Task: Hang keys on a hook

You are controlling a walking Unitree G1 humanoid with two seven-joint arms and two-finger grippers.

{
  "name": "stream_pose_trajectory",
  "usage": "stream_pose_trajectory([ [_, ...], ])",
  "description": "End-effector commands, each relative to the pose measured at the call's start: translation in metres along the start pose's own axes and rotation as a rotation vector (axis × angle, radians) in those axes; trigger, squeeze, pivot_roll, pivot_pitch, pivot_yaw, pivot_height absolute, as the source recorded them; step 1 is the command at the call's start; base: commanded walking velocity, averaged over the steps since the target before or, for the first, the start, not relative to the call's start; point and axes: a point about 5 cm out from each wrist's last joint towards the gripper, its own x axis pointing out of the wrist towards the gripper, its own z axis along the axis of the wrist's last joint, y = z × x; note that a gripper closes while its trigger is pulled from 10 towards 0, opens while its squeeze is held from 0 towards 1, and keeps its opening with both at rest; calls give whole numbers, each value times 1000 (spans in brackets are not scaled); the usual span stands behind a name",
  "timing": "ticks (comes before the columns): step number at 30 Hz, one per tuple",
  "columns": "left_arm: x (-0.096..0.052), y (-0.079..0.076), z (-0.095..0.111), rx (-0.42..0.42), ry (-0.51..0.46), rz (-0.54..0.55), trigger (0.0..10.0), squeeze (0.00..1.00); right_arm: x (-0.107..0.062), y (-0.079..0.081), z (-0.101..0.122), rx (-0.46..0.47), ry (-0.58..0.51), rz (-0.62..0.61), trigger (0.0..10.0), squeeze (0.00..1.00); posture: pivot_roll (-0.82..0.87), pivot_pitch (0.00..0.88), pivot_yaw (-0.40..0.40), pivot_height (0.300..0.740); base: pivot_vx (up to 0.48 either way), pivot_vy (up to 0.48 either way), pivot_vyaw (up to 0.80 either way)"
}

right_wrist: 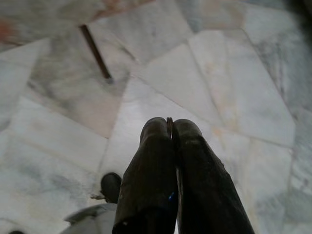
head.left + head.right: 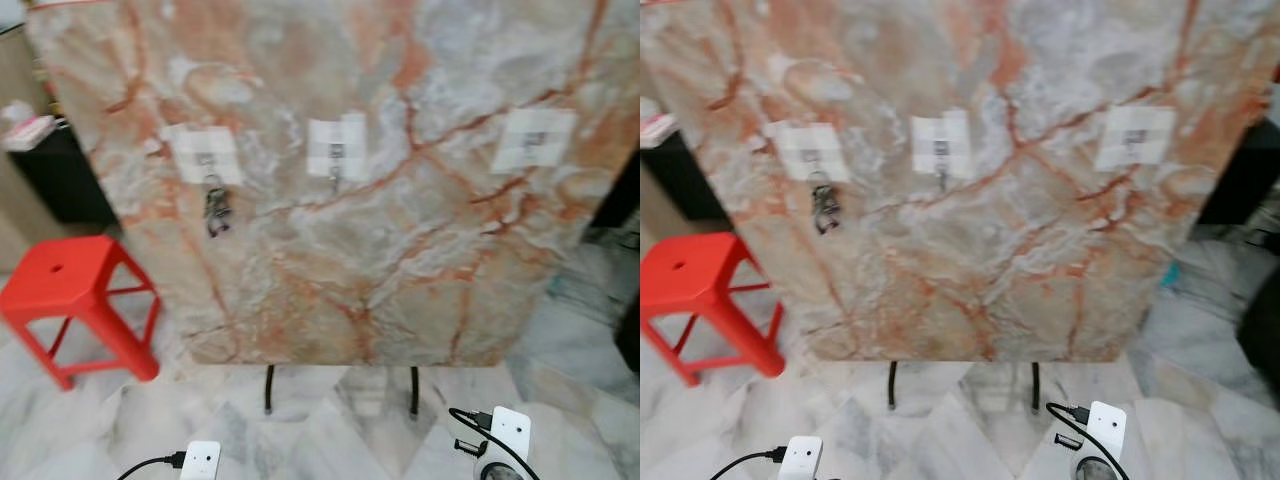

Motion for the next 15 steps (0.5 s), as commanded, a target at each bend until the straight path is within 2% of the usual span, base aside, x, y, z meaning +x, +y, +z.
stream_pose_trajectory([
  [1, 0, 3, -1, 25, 10, 0, 10000, 0, 0, 0, -2, -24, 8, 7, 10000, 0, -135, 0, 23, 740, 0, 0, -781],
  [9, 0, 3, -1, 25, 10, 1, 10000, 0, 0, 2, 0, -20, -14, 13, 10000, 0, -134, 0, 22, 740, 0, 0, -776],
  [15, 0, 3, 0, 22, 8, 0, 10000, 0, 1, 9, 15, -47, -76, 34, 10000, 0, -132, 0, 21, 740, 0, 0, 0],
])
